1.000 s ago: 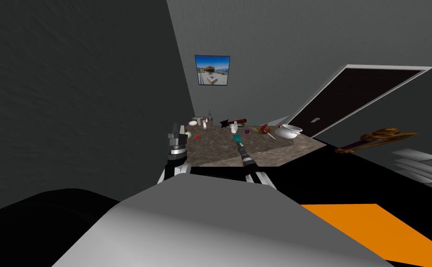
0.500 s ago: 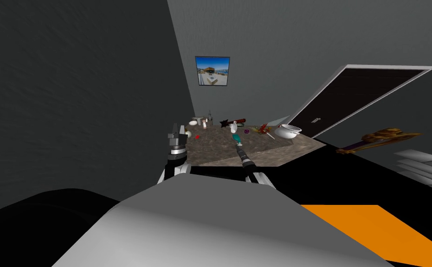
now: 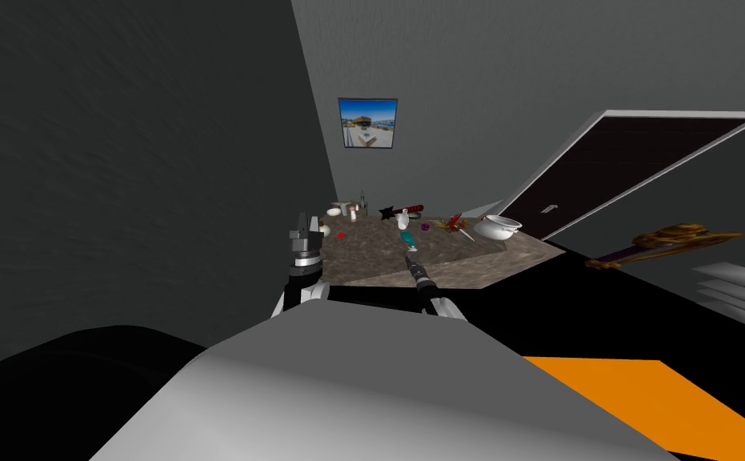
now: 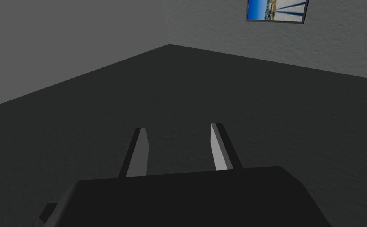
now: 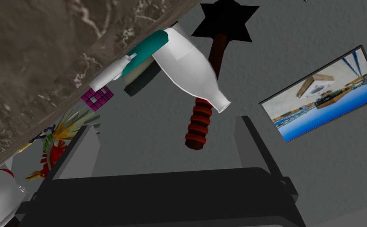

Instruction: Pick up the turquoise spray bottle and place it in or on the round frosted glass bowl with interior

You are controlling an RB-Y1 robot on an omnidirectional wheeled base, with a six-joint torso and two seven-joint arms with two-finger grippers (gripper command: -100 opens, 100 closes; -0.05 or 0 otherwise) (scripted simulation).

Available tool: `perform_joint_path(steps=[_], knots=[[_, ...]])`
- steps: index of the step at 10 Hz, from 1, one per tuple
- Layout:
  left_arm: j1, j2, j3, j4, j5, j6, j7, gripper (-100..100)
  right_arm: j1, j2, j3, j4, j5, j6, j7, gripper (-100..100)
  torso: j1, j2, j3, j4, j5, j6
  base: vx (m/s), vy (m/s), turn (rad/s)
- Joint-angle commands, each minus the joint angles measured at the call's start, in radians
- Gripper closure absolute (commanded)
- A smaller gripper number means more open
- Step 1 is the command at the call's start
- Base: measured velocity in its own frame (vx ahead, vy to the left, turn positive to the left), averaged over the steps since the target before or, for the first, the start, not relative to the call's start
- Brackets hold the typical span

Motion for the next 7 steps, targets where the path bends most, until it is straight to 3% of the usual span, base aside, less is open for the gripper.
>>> perform_joint_path(steps=[1,2,4,5,7], knots=[[0.0,0.0,0.0,0.0,0.0,0.0,0.0,0,-0.004,-0.003,0.002,0.007,0.036,0.011,0.001,-100,0.0,0.0,0.0,0.0,0.0,0.0,-0.005,-0.007,-0.003],[0.0,0.0,0.0,0.0,0.0,0.0,0.0,0,-0.013,-0.014,0.016,0.046,0.074,0.057,0.013,-100,0.001,0.0,0.0,0.0,0.0,0.0,-0.005,-0.014,0.062],[0.0,0.0,0.0,0.0,0.0,0.0,0.0,0,-0.013,-0.014,0.016,0.046,0.109,0.058,0.013,-100,0.0,0.0,0.0,0.0,0.0,0.0,-0.002,-0.016,0.014],[0.0,0.0,0.0,0.0,0.0,0.0,0.0,0,-0.021,-0.025,0.031,0.085,0.149,0.105,0.028,-100,0.001,-0.001,0.0,0.0,0.0,0.0,0.001,-0.016,0.065],[0.0,0.0,0.0,0.0,0.0,0.0,0.0,0,-0.021,-0.025,0.031,0.085,0.183,0.105,0.028,-100,0.001,-0.001,0.0,0.0,0.0,0.0,0.0,-0.015,0.019]])
